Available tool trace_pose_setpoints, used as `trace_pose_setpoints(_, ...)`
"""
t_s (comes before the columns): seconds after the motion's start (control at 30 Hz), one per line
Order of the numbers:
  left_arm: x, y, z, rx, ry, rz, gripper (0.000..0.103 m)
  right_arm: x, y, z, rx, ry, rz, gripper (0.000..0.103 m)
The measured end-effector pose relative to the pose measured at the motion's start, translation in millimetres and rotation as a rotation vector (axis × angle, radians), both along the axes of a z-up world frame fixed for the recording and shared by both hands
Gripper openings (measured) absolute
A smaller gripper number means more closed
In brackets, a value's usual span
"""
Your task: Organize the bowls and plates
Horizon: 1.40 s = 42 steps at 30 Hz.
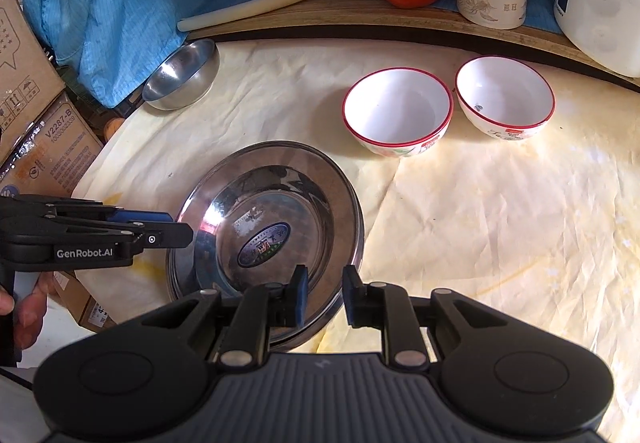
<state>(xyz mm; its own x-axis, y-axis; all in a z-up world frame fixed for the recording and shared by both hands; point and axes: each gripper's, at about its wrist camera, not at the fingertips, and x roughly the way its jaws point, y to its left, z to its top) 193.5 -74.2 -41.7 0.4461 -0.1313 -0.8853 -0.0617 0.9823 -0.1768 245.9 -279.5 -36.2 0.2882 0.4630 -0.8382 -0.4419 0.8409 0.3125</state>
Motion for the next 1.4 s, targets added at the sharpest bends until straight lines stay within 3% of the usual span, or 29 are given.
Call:
trace_pose_setpoints(0.23,-3.7,3.1,4.1,-0.005,-0.028,0.017,0.056,-1.4,-0.3,0.9,0.000,-0.008,-0.008,0.031)
trace_pose_setpoints(0.3,-4.7,5.0,5.5,-0.005,-0.039,0.026,0.066,-2.0,0.0,1.7,-0.001,-0.013,-0.010,0.032)
trace_pose_setpoints(0.57,-5.4,14.5,8.9,-0.006,-0.067,0.078,0.081,-1.4,1.1,2.8,-0.001,-0.017,-0.010,0.060)
trace_pose_setpoints(0.67,-6.2,18.9,10.2,-0.009,-0.078,0.105,0.091,-0.8,2.7,4.1,0.001,-0.021,-0.012,0.068)
trace_pose_setpoints(0.97,-5.2,33.1,10.4,-0.008,-0.088,0.182,0.101,3.5,5.6,6.9,0.013,-0.019,-0.028,0.094)
trace_pose_setpoints(1.17,-2.8,40.2,8.8,0.006,-0.084,0.204,0.102,6.4,9.2,7.0,0.030,-0.018,-0.033,0.099)
trace_pose_setpoints(1.4,2.2,59.7,7.2,0.011,-0.089,0.296,0.102,11.5,14.9,8.0,0.044,-0.038,-0.033,0.101)
